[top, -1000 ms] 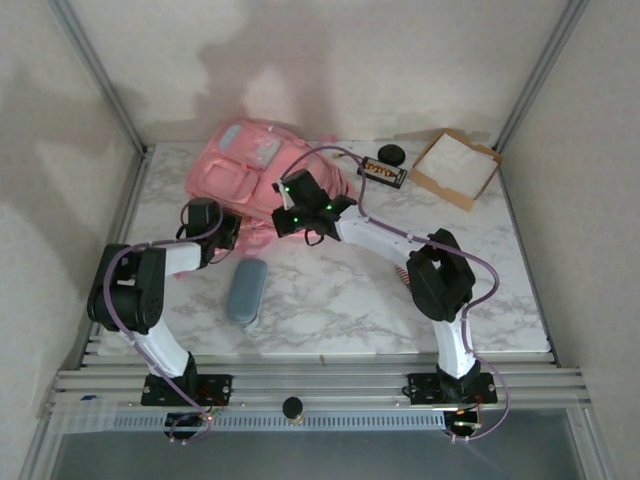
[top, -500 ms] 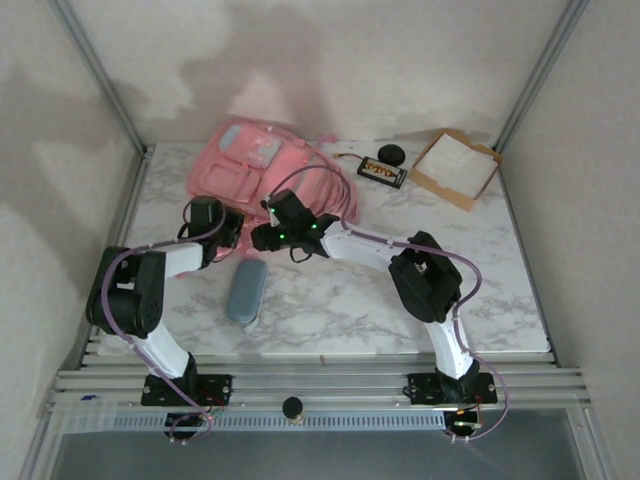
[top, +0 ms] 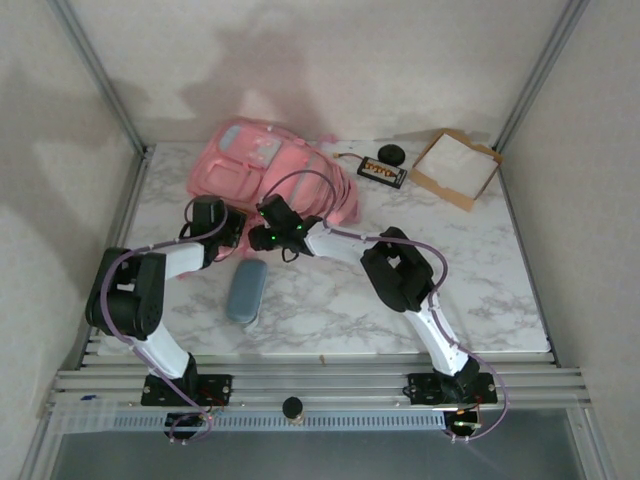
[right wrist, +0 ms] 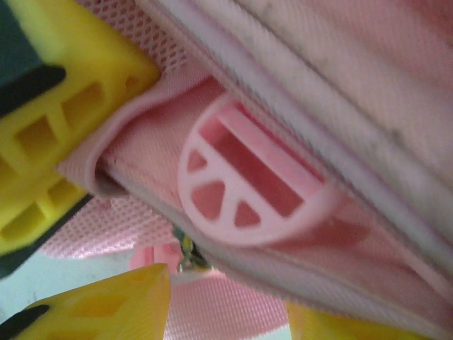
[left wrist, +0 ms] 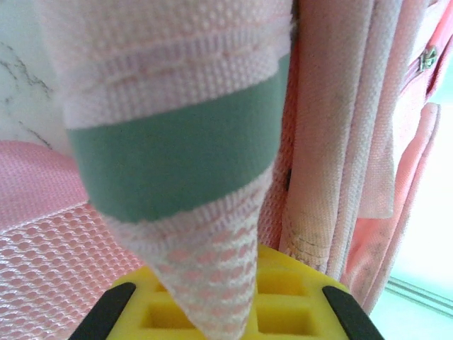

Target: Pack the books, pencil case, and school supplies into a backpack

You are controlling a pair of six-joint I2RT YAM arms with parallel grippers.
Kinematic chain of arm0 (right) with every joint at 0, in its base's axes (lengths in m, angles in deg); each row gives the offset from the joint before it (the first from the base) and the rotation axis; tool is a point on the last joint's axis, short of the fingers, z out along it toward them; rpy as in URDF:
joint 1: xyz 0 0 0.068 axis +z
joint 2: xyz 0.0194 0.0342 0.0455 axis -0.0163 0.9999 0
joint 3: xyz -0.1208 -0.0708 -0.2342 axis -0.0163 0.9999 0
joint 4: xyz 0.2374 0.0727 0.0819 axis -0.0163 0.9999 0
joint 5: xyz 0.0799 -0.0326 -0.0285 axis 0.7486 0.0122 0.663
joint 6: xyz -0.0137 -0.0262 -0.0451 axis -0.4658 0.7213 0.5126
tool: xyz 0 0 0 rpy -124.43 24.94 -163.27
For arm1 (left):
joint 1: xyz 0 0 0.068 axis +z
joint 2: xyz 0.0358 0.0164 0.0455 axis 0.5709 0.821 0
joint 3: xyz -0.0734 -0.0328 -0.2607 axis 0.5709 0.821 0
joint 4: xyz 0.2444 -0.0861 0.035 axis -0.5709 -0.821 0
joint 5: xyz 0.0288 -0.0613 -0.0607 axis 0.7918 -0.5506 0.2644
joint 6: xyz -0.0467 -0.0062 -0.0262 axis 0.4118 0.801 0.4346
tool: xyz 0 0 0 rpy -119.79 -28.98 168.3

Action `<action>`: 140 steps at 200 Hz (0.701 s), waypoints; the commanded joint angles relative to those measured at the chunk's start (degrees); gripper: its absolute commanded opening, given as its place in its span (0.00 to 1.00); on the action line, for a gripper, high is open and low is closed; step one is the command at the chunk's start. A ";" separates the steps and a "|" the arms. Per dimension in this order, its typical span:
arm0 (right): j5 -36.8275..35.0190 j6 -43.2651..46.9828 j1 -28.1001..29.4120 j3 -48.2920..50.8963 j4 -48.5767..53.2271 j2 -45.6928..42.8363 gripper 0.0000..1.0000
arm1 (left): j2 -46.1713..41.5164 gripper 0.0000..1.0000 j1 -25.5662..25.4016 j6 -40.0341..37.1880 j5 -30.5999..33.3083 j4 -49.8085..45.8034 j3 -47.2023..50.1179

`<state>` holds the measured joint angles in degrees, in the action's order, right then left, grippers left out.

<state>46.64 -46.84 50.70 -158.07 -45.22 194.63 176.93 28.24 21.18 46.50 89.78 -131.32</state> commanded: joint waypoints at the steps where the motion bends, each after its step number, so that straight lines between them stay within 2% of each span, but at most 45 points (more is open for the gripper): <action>1: -3.31 2.02 -0.53 -4.33 -0.46 2.58 0.44 | -3.12 0.00 -1.25 0.80 -1.74 2.65 -2.01; 47: -5.96 1.53 -1.54 -8.89 0.48 5.49 0.34 | -3.42 0.00 -1.65 1.00 -1.42 2.82 -1.50; 79: -6.33 1.29 -0.66 -9.87 -0.26 5.50 0.32 | -3.76 0.00 -2.26 1.92 -1.29 3.69 -0.69; 93: -7.91 0.84 -0.45 -8.22 -1.99 4.73 0.25 | -3.98 0.00 -2.53 2.13 -1.26 3.89 -0.52; 124: -7.97 -1.49 -1.53 -9.16 -3.24 5.94 0.23 | -4.32 0.00 -2.92 2.12 -0.74 3.72 -0.16; 140: -7.43 -1.51 -1.60 -10.00 -4.01 6.11 0.16 | -4.03 0.00 -2.87 2.13 -0.73 3.81 -0.15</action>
<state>41.18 -47.87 50.70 -165.50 -41.11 199.24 176.06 27.26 22.65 48.36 90.61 -131.32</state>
